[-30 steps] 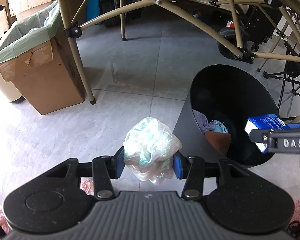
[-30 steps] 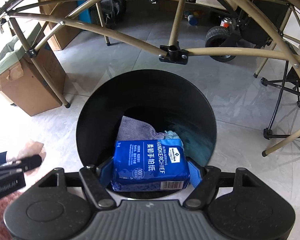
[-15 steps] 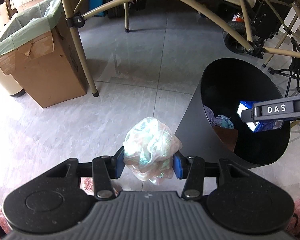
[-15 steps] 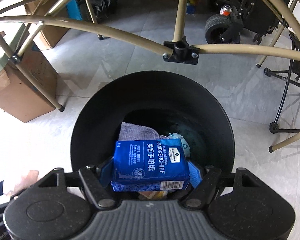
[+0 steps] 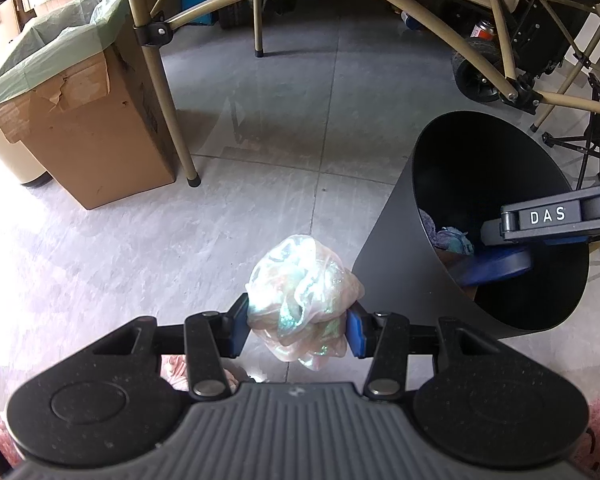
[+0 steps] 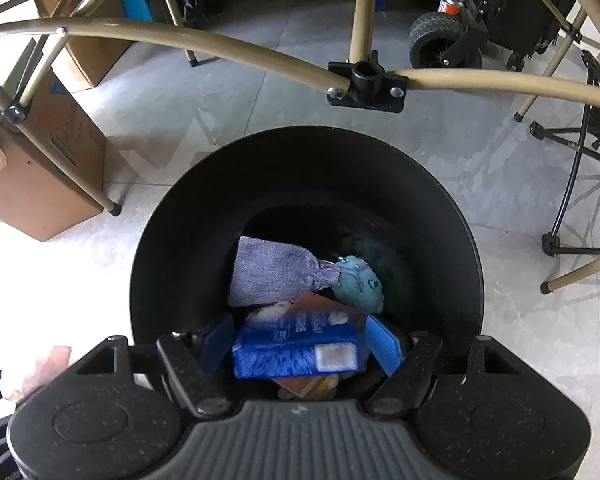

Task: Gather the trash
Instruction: 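Open the right tool to drop the tissue pack into the bin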

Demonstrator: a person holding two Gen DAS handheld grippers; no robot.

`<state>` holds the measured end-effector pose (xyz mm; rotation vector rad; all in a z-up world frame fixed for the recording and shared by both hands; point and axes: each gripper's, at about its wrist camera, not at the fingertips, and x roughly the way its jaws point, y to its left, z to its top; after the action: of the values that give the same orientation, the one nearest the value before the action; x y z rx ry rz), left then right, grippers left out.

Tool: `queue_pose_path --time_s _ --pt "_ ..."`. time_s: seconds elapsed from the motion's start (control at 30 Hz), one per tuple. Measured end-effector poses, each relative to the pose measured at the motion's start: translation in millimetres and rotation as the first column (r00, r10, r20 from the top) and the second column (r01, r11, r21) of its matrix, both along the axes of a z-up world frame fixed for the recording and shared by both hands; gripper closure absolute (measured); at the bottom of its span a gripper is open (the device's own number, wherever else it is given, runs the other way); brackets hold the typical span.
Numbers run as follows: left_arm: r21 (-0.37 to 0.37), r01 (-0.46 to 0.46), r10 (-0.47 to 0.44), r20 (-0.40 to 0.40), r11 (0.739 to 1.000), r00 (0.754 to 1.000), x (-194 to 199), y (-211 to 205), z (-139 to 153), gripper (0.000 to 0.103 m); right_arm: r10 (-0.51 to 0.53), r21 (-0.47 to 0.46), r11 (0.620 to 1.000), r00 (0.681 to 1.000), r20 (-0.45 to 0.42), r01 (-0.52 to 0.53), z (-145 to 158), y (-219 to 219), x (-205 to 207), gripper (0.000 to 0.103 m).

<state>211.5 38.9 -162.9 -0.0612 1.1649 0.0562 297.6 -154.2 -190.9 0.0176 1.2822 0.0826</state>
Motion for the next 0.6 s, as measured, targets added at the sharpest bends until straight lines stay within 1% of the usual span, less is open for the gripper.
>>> queue_pose_path --time_s 0.03,0.07,0.13,0.27,0.6 --pt "0.000 0.000 0.000 0.001 1.000 1.000 -0.3 -0.1 0.2 0.056 -0.002 0.002 1.000 1.000 -0.001 0.002 0.2 -0.3 0.2 0.024" --pt "0.001 -0.001 0.001 0.002 1.000 1.000 -0.5 -0.4 0.3 0.056 -0.006 0.005 1.000 1.000 -0.004 0.006 0.3 -0.2 0.4 0.012" --pt "0.001 -0.002 0.002 0.003 1.000 1.000 -0.3 0.3 0.6 0.056 -0.008 -0.003 1.000 1.000 -0.005 0.008 0.9 0.5 0.2 0.004" --pt "0.002 -0.003 0.003 0.003 1.000 1.000 -0.7 0.5 1.1 0.056 -0.012 -0.013 1.000 1.000 -0.007 0.011 0.8 -1.3 -0.9 0.000" --pt "0.004 -0.004 0.004 0.006 1.000 1.000 -0.8 1.0 2.2 0.056 -0.002 -0.009 1.000 1.000 -0.003 0.002 1.4 -1.4 -2.0 0.000"
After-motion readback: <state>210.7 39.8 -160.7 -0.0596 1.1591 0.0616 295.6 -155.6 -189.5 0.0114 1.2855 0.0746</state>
